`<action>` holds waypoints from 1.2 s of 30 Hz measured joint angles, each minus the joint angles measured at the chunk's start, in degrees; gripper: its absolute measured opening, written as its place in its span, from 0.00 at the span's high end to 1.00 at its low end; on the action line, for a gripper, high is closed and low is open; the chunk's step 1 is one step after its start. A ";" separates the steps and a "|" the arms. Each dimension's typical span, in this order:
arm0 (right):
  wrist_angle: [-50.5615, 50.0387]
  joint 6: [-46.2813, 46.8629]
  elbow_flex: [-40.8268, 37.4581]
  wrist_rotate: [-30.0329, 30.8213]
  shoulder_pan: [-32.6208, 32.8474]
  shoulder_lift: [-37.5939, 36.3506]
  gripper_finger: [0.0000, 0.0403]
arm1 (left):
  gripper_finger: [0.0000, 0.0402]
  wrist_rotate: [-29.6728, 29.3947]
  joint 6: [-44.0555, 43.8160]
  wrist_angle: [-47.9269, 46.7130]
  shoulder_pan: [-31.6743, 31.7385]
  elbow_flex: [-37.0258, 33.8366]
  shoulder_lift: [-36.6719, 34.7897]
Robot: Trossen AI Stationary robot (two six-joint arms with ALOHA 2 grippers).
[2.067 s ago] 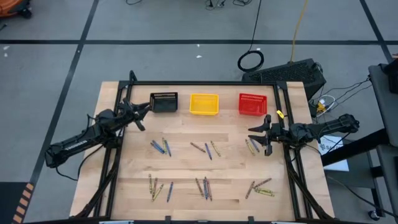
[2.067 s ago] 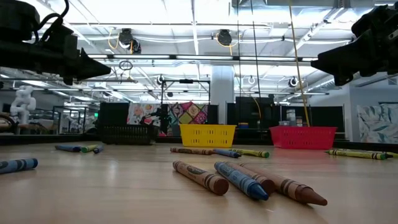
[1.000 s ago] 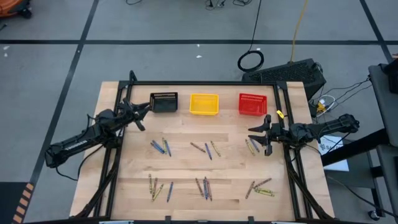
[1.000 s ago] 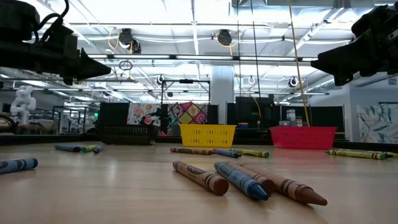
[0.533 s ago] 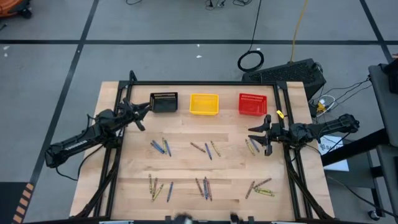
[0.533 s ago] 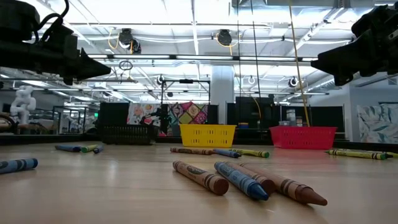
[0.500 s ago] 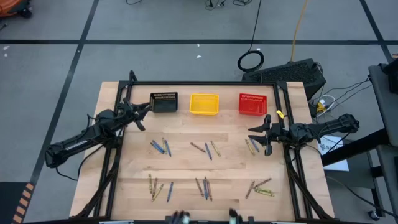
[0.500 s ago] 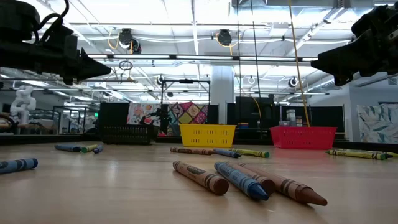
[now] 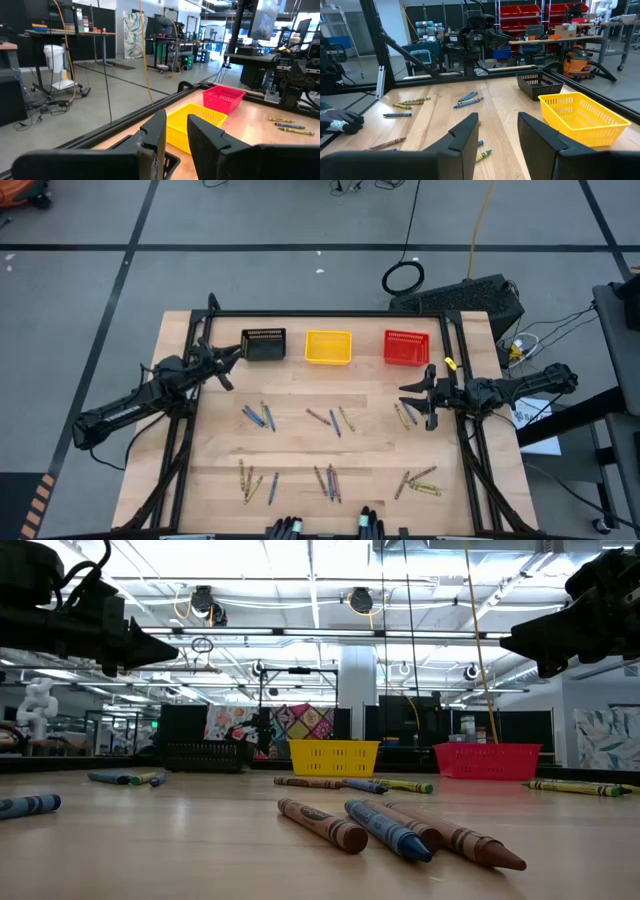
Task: Sort crayons
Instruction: Put the green crayon into the red bin
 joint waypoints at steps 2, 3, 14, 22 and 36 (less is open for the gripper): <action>0.00 -0.02 0.02 0.00 0.00 0.00 0.69 | 0.80 -0.02 0.00 0.24 0.00 0.00 0.00; 0.00 0.00 0.02 0.00 0.00 0.00 0.69 | 0.80 -0.04 0.00 0.31 -0.02 0.00 -0.02; 0.01 -0.01 0.02 0.00 0.00 0.00 0.69 | 0.80 -0.04 0.00 0.97 0.00 0.00 -0.01; 0.00 -0.01 0.01 0.00 0.02 0.00 0.69 | 0.80 -0.04 0.00 1.16 0.00 0.00 -0.01; 0.01 -0.01 0.01 0.00 0.01 -0.01 0.69 | 0.80 -0.04 0.00 1.24 0.00 0.00 0.00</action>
